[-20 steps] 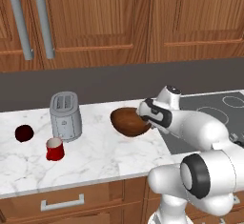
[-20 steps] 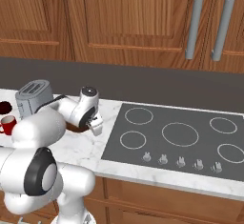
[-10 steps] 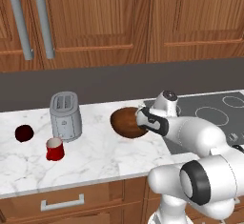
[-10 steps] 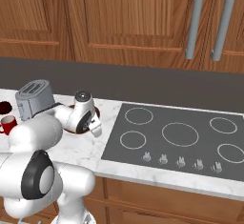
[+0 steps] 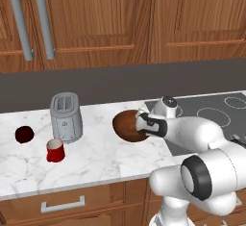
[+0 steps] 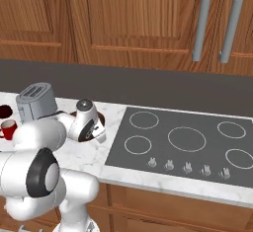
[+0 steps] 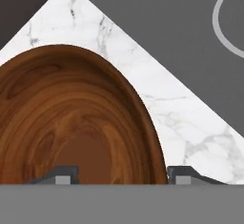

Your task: Clear the mugs and bowl far away from the sink.

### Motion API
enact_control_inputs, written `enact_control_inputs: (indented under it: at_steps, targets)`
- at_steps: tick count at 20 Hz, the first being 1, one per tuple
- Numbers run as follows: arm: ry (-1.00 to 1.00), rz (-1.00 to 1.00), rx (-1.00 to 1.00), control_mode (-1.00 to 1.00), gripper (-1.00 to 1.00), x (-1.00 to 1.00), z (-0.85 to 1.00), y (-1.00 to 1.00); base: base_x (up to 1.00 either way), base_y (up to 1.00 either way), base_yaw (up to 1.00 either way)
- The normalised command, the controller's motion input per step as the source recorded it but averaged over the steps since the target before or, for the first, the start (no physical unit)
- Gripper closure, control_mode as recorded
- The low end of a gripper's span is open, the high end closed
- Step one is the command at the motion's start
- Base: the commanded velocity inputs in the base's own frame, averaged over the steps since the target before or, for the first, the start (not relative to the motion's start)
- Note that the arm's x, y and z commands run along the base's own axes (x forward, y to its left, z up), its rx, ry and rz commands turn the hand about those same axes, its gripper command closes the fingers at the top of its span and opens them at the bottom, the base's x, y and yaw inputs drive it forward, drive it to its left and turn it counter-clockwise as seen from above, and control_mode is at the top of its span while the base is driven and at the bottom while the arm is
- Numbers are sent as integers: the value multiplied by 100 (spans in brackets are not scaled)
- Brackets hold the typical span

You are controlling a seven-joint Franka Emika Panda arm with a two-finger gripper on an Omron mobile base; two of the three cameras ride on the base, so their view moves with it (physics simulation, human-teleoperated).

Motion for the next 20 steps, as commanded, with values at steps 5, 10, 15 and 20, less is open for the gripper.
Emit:
enact_control_inputs:
  at_steps: [5, 10, 15, 20]
  targets:
    - [-4, 0, 0, -100, -100, 13, 0, 0, 0, 0, 0]
    - [-10, 0, 0, -100, -100, 1, 9, 0, 0, 0, 0]
    - [-22, 0, 4, -100, -100, -31, 40, -7, 0, 0, 0]
    - [-23, 3, 2, -100, -100, -36, 46, -2, 0, 0, 0]
